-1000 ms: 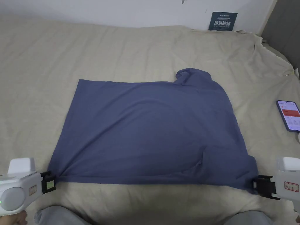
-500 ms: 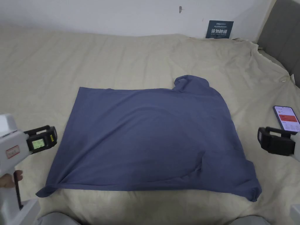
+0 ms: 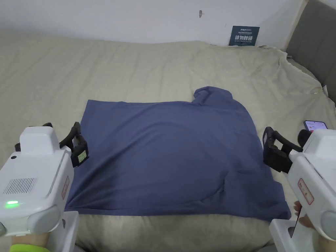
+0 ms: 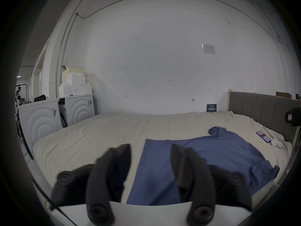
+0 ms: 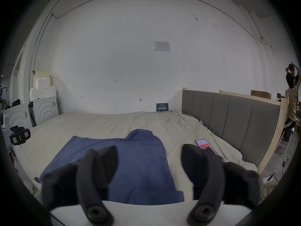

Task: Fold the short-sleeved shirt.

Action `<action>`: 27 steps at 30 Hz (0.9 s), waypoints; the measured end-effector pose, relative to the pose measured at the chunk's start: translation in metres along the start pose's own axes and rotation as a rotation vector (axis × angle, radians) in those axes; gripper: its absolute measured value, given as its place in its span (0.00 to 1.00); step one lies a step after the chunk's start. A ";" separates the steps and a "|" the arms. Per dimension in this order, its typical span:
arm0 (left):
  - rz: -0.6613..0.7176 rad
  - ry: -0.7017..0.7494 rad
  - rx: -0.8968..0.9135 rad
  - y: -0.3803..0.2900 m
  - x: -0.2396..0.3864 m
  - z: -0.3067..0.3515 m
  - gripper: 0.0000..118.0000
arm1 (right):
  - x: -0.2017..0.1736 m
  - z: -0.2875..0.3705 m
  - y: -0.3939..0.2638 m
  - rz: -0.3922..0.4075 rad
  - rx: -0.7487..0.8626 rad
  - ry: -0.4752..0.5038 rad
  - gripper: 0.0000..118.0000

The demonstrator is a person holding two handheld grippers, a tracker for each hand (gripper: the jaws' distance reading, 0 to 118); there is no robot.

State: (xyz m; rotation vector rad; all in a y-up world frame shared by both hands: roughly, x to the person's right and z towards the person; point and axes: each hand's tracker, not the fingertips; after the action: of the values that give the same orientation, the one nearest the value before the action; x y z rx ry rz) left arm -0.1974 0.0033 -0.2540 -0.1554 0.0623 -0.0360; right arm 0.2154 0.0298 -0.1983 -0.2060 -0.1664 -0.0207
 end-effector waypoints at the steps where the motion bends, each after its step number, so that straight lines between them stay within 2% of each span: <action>1: 0.004 -0.002 -0.002 0.000 0.000 0.000 0.26 | -0.001 0.001 -0.002 -0.005 -0.006 0.004 0.38; 2: 0.005 -0.002 -0.002 -0.001 0.000 0.000 0.13 | -0.002 0.001 -0.003 -0.005 -0.011 0.008 0.24; 4: 0.000 -0.001 -0.004 -0.001 0.002 0.001 0.02 | -0.007 0.003 -0.005 0.004 -0.019 0.000 0.04; 6: 0.000 -0.019 -0.022 -0.001 0.002 0.001 0.00 | -0.009 0.004 -0.008 0.010 -0.025 -0.013 0.00; 18: 0.003 -0.026 -0.056 -0.002 0.005 0.003 0.00 | 0.001 -0.005 -0.013 0.012 -0.081 -0.012 0.00; 21: 0.002 -0.028 -0.059 -0.002 0.005 0.003 0.00 | 0.005 -0.007 -0.010 0.041 -0.147 -0.050 0.00; 27: 0.012 -0.029 -0.068 -0.003 0.002 -0.001 0.00 | 0.049 -0.034 -0.012 -0.073 -0.358 -0.074 0.00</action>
State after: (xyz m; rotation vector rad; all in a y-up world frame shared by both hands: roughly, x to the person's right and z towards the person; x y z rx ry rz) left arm -0.1959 -0.0001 -0.2541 -0.2231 0.0352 -0.0196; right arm 0.2691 0.0105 -0.2203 -0.5579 -0.2433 -0.1164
